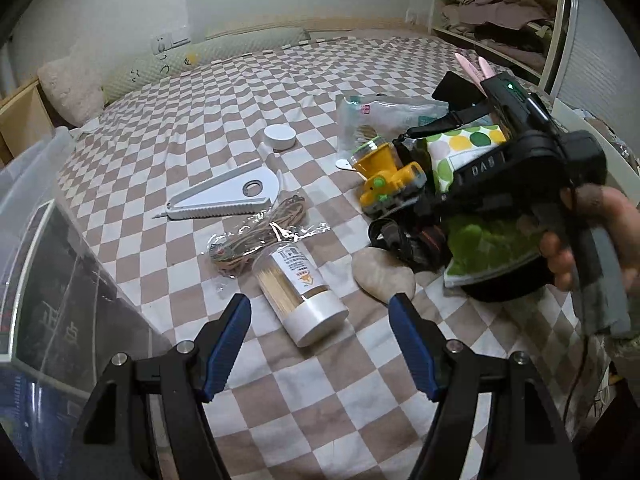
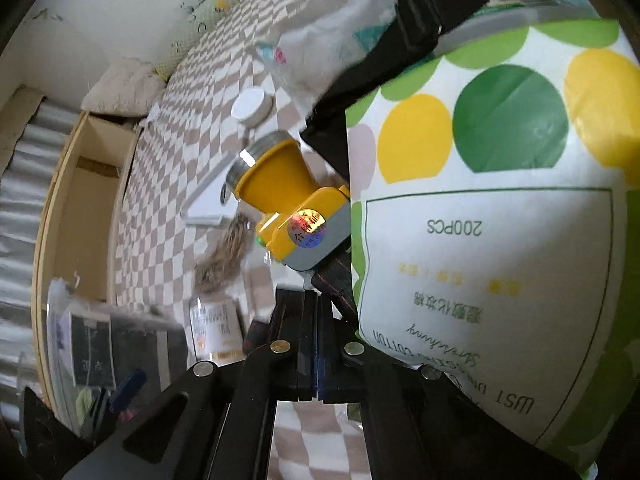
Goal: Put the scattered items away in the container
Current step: 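Lower the right gripper onto the beige stone and close it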
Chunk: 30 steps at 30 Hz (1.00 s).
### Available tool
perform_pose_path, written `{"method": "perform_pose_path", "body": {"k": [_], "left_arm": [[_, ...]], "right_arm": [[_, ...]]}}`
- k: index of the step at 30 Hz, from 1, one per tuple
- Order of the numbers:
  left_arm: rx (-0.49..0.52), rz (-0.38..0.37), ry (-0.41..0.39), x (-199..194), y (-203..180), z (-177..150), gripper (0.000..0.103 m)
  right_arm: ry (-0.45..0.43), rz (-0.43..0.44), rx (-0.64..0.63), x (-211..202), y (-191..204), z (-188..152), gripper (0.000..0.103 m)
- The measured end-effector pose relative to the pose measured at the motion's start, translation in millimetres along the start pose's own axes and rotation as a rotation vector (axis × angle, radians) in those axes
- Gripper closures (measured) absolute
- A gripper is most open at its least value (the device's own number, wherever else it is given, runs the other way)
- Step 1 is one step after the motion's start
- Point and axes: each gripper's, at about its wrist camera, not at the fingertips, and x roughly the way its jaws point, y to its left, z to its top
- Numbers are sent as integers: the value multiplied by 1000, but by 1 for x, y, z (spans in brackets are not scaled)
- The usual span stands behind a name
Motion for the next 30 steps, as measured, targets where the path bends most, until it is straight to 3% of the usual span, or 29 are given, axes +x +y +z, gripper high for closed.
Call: {"method": "perform_pose_path", "body": {"k": [3, 9, 11, 13, 15, 18, 23, 30], "left_arm": [[-10, 1, 4, 0, 5, -1, 31], [-13, -8, 6, 1, 6, -1, 31], [-5, -15, 7, 2, 4, 0, 32], [6, -19, 9, 3, 1, 1, 32], [15, -25, 11, 3, 0, 1, 31], [27, -16, 16, 4, -2, -1, 31], [27, -21, 35, 7, -2, -3, 31], [30, -21, 53, 12, -4, -6, 31]], "right_arm": [[-41, -6, -17, -3, 1, 8, 103], [-25, -5, -58, -5, 17, 1, 99], [4, 13, -67, -6, 24, -4, 88], [47, 48, -97, -5, 34, -11, 52], [88, 54, -165, -4, 50, -20, 34], [140, 7, -272, 8, 67, -32, 33], [240, -8, -262, 34, 58, -39, 33], [209, -147, -315, 60, 64, -40, 33]]}}
